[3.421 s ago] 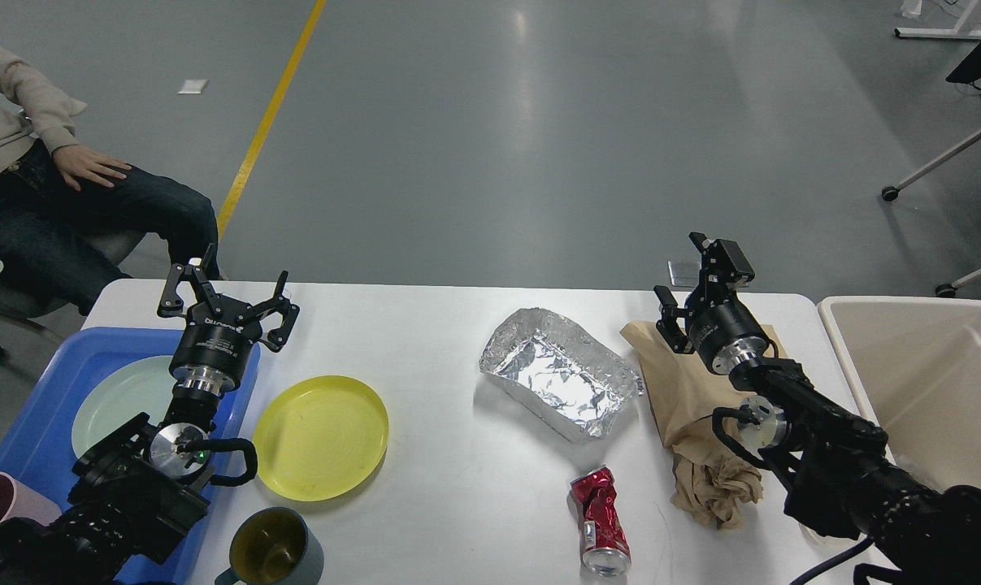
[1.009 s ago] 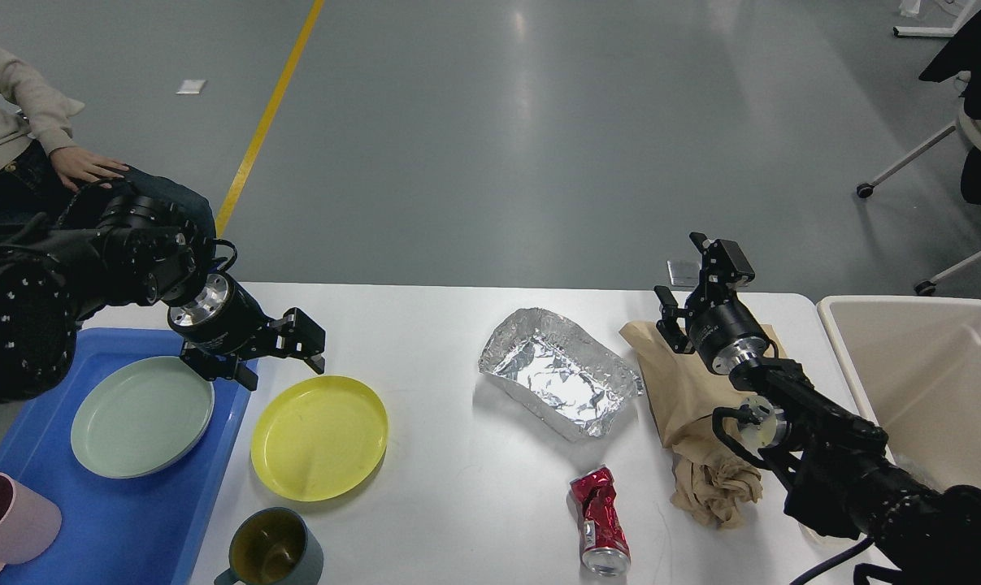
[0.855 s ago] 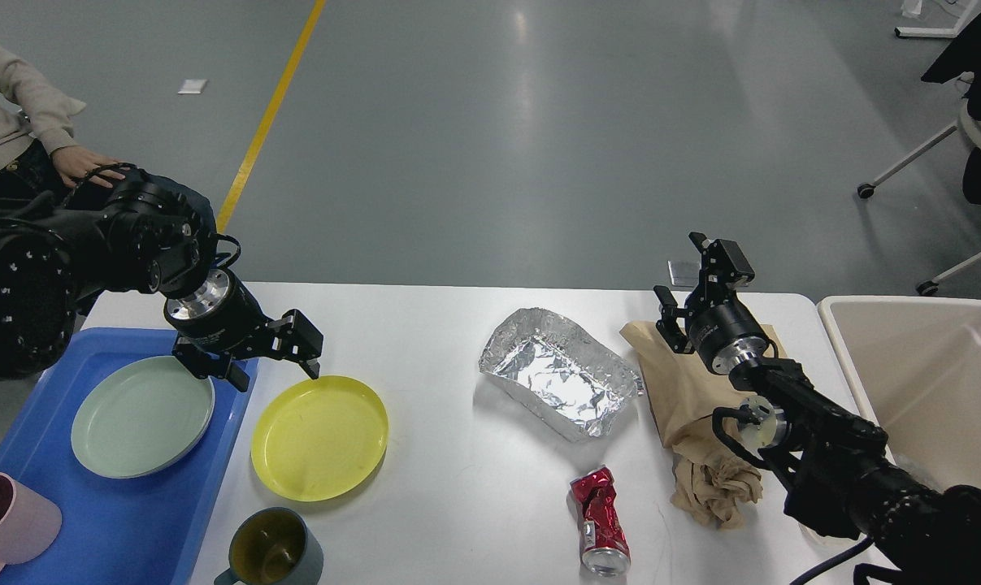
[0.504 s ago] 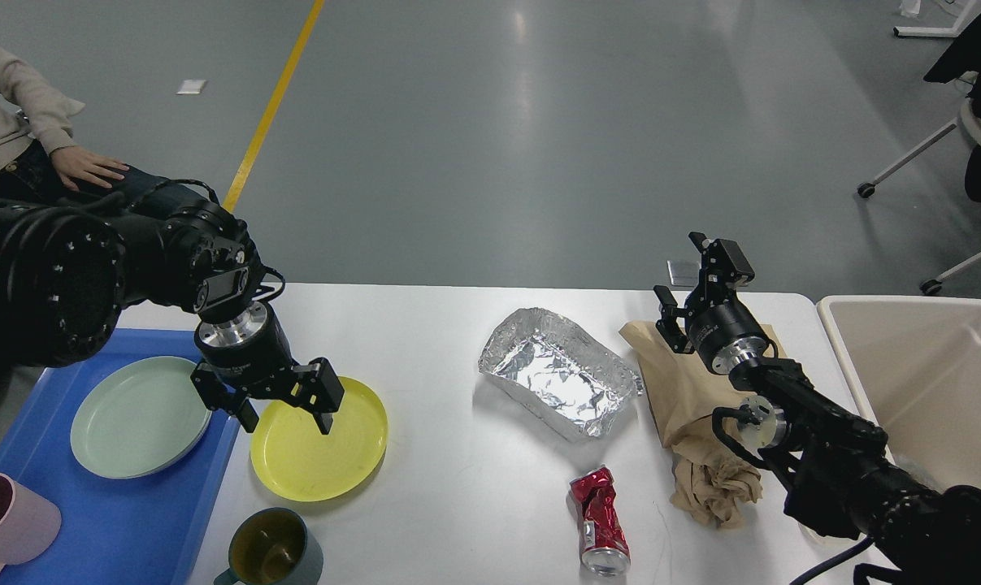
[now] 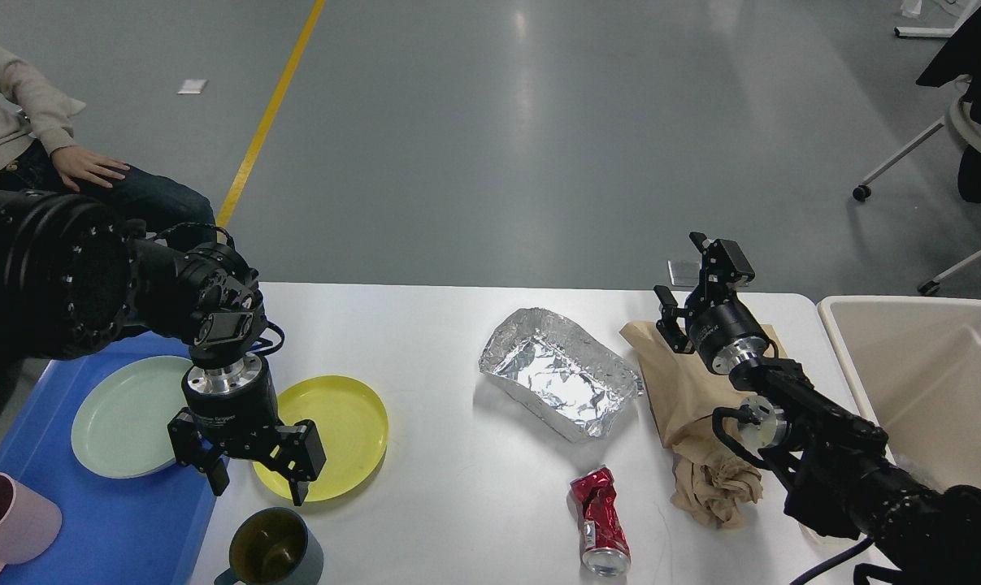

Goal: Tidy desktop
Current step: 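Grasp the dark mug by its rim with the left gripper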

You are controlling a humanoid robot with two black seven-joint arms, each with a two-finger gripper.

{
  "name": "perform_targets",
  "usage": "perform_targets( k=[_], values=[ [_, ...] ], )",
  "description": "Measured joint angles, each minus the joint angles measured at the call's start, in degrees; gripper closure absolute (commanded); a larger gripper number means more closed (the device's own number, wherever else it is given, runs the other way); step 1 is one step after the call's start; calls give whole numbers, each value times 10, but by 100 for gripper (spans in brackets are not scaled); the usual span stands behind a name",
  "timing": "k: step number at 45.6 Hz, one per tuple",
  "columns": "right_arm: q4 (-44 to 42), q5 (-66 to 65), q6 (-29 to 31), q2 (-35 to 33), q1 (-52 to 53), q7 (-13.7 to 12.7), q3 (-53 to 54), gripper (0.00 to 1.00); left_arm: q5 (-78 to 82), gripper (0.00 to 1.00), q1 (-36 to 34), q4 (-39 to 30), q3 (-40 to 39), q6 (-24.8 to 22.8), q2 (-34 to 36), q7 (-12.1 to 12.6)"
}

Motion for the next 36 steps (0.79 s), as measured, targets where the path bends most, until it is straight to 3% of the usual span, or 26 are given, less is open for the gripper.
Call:
perform_targets(
  k=[6, 19, 36],
  values=[
    [0, 0, 0, 0, 0, 0, 0, 0, 7, 3, 19, 4, 5, 0, -3, 19],
    [0, 0, 0, 0, 0, 0, 0, 0, 9, 3, 47, 17, 6, 0, -11, 92],
    [1, 0, 0, 0, 0, 0, 0, 0, 7, 10, 101, 88, -13, 0, -16, 101]
  ],
)
